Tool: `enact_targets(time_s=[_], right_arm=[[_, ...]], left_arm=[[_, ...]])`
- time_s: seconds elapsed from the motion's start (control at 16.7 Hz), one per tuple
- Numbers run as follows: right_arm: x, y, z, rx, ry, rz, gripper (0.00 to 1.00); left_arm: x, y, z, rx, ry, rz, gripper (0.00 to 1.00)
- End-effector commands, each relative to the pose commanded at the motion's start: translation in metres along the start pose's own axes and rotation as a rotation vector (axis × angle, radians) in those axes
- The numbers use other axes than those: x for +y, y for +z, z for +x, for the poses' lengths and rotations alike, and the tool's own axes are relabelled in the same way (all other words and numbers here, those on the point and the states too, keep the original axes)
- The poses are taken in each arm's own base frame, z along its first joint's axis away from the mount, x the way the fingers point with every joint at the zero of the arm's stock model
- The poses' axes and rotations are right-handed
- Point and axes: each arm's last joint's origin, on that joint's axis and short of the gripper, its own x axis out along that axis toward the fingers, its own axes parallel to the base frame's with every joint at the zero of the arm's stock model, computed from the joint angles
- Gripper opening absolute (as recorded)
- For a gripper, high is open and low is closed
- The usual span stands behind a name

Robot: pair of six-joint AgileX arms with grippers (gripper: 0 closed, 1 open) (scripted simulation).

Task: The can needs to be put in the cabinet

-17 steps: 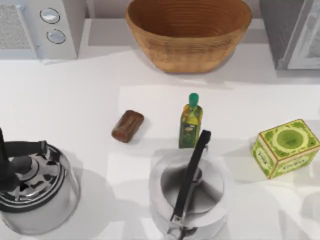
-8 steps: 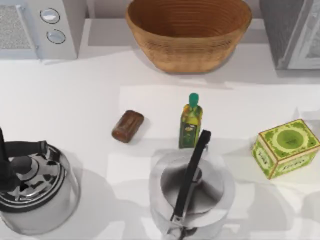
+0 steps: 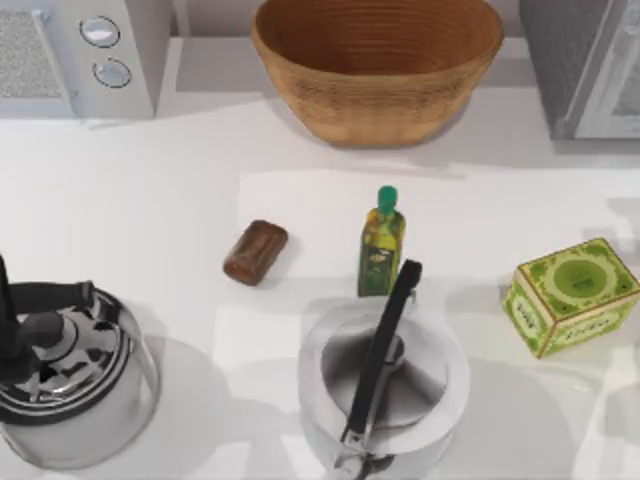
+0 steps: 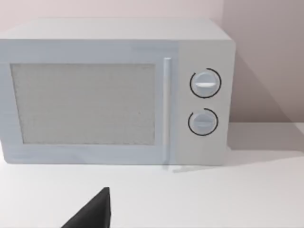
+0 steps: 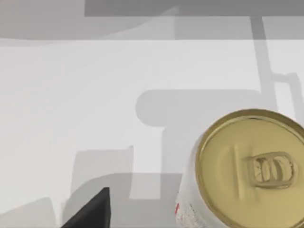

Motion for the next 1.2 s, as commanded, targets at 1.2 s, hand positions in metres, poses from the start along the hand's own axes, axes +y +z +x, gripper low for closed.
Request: enact_targets(time_s=[1.2], right_arm=[[-0.006, -0.012, 0.073, 0.069, -0.004, -0.003, 1.0]], left_arm=[[0.0, 0.0, 0.0, 0.0, 0.0, 0.0, 1.0]])
